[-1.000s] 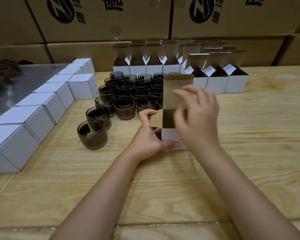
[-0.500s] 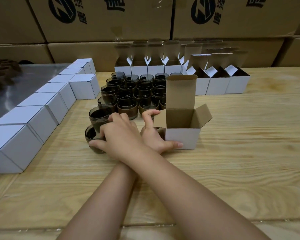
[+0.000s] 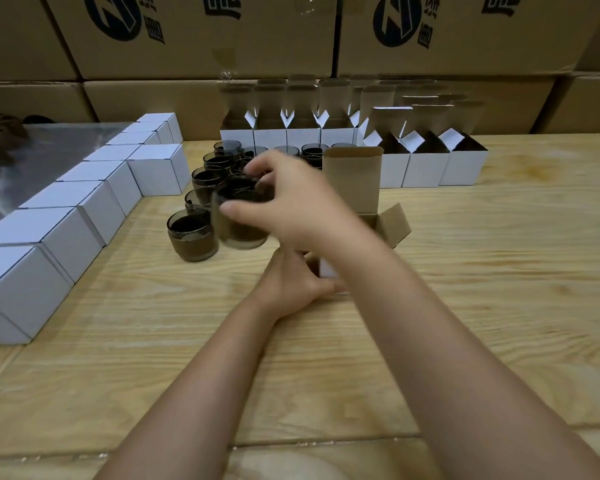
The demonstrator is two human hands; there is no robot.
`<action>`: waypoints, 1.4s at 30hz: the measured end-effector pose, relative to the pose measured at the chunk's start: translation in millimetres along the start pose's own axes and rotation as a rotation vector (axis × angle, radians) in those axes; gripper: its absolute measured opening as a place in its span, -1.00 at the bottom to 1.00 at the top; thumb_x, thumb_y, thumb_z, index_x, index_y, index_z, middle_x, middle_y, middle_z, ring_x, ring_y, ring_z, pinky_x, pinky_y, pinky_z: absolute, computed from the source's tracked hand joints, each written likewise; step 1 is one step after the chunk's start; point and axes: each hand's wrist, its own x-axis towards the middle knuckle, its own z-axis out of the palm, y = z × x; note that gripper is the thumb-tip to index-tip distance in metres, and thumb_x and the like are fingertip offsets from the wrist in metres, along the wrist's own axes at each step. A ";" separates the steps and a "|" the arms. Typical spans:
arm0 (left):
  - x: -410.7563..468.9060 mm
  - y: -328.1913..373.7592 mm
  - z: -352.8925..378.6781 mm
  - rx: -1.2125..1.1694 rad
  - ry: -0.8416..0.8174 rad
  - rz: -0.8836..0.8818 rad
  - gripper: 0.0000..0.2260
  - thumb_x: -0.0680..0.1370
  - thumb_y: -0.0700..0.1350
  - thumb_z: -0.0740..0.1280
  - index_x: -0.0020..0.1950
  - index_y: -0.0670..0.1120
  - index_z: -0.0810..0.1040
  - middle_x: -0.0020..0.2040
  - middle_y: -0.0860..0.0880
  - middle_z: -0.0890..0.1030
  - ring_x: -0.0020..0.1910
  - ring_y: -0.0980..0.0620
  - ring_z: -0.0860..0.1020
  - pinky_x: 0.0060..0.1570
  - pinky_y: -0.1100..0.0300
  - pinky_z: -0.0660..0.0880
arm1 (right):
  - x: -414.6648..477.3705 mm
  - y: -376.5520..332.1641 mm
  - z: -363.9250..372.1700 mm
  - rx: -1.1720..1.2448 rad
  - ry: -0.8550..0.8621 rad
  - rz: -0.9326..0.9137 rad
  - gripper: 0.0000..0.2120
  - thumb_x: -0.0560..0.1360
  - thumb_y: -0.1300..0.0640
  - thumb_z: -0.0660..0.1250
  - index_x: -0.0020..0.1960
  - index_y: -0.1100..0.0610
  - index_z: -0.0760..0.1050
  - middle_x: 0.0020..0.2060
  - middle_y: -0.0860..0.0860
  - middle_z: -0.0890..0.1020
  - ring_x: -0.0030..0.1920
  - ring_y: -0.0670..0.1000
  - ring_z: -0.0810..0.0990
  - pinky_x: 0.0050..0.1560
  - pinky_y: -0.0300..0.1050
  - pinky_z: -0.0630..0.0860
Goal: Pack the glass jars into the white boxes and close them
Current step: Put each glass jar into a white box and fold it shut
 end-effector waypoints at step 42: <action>0.2 -4.0 -1.1 0.014 -0.016 -0.038 -0.16 0.22 -0.06 0.65 0.14 0.32 0.06 0.14 0.22 0.43 0.12 0.20 0.54 0.04 0.32 0.48 | -28.0 125.5 -47.4 0.419 0.824 0.142 -0.73 0.57 0.30 0.16 0.09 0.01 0.53 -0.05 -0.05 0.57 -0.03 -0.09 0.54 -0.11 -0.30 0.46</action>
